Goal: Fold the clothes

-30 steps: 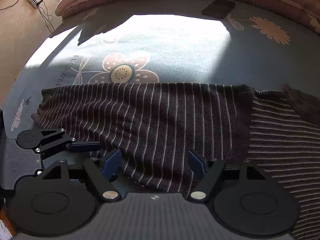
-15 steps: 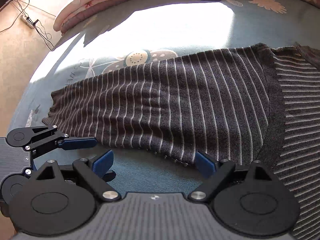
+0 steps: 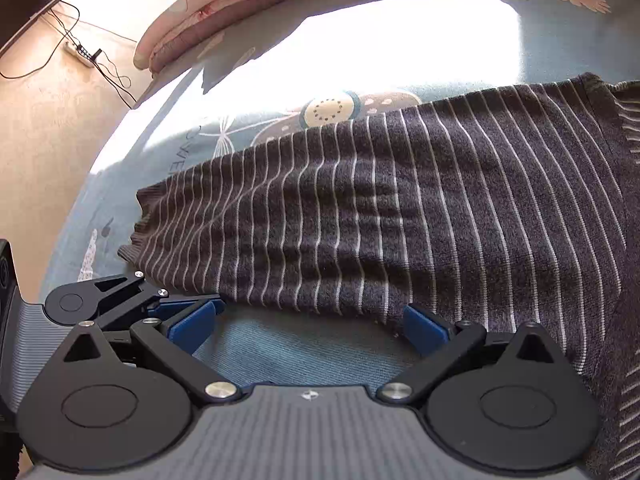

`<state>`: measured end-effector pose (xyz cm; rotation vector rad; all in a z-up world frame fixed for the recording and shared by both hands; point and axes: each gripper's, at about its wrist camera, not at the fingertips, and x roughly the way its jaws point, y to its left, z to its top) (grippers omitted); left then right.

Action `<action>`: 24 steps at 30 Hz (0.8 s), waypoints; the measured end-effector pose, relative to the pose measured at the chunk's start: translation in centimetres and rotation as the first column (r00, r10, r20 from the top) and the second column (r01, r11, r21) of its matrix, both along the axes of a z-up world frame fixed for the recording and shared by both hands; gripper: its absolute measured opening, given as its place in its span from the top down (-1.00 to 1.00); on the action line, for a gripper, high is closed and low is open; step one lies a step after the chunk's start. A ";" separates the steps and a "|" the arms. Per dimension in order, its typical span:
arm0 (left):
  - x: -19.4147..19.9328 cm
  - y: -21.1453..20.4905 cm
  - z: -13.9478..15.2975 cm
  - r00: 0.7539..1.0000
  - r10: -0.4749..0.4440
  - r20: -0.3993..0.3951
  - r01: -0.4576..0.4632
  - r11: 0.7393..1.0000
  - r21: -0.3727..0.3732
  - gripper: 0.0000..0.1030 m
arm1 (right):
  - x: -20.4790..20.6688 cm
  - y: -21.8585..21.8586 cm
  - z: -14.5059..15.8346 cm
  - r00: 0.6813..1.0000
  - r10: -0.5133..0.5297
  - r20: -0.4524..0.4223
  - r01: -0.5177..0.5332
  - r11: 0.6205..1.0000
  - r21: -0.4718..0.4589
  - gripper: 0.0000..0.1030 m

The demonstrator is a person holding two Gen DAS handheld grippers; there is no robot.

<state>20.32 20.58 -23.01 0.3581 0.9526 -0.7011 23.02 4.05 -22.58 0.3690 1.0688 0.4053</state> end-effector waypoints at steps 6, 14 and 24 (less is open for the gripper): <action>2.5 -0.4 -1.5 0.999 -0.014 -0.040 0.013 1.000 -0.015 -0.44 | 2.8 1.0 -2.0 0.995 -0.025 -0.092 0.035 0.994 0.104 -0.99; 1.2 1.9 -0.5 1.000 -0.005 -0.007 0.004 0.998 -0.055 -0.45 | 1.6 1.3 -0.6 0.999 0.012 -0.051 -0.005 0.992 0.127 -0.99; 1.7 3.8 -1.2 0.989 0.091 -0.114 -0.103 0.989 -0.105 -0.57 | 1.2 1.4 -2.5 0.993 -0.040 -0.109 0.050 0.995 0.084 -1.00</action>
